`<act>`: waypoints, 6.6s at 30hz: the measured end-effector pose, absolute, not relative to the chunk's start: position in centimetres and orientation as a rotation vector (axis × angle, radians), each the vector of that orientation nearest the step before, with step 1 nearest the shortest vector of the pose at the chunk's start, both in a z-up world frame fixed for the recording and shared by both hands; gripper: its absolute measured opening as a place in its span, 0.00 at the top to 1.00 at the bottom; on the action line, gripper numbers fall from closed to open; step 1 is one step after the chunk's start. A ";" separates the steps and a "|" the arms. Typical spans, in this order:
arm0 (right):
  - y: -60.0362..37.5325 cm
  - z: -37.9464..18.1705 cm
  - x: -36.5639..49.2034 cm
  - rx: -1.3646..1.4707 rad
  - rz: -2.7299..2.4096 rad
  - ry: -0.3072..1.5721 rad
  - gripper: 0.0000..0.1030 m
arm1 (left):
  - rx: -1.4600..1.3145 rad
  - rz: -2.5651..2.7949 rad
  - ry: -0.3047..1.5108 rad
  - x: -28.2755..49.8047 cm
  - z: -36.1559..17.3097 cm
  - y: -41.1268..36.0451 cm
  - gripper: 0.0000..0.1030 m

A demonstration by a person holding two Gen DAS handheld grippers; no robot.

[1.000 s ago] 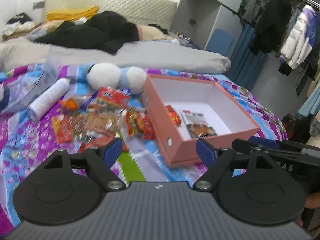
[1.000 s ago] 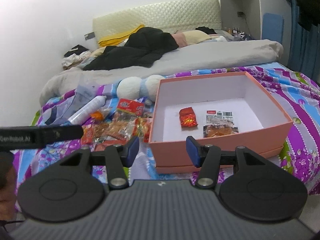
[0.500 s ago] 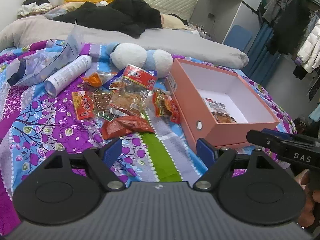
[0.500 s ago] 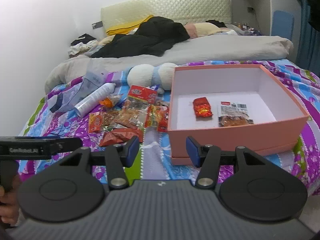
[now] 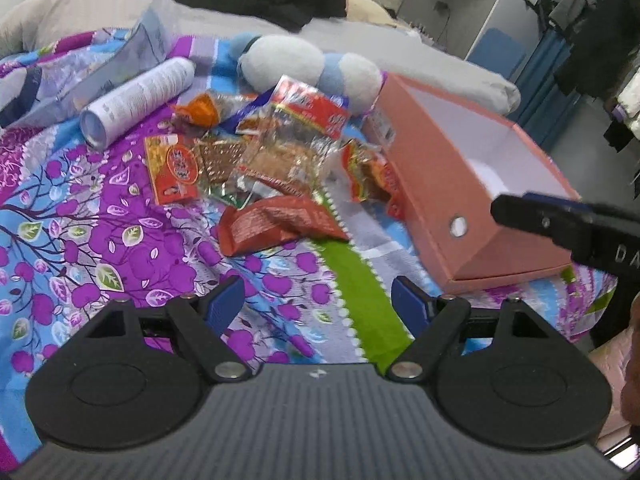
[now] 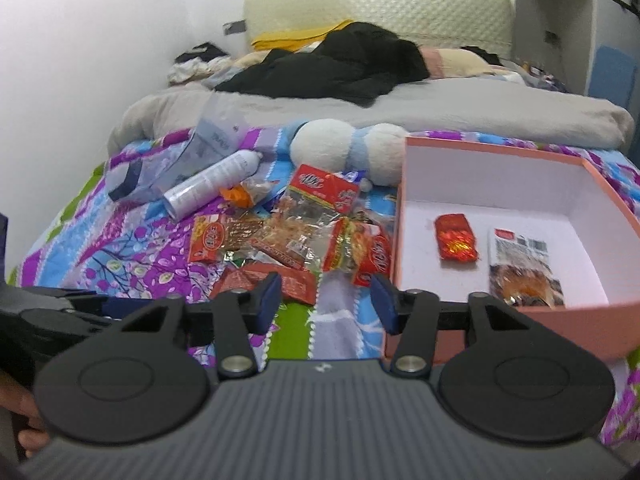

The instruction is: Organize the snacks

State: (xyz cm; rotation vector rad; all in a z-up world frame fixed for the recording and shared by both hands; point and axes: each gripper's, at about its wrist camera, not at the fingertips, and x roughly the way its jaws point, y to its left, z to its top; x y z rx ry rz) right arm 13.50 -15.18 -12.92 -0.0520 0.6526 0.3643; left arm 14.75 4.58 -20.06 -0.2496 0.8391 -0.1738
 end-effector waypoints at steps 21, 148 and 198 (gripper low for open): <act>-8.6 -19.8 23.5 -0.138 0.354 0.713 0.63 | 0.027 -0.308 0.814 23.8 -25.2 7.0 0.26; -12.3 -21.9 13.1 -0.113 0.430 0.871 0.76 | -0.178 -0.022 0.906 14.0 -21.4 5.1 0.65; -15.7 -17.3 10.4 -0.050 0.349 0.782 0.82 | -0.316 -0.121 0.936 13.0 -22.1 3.5 0.59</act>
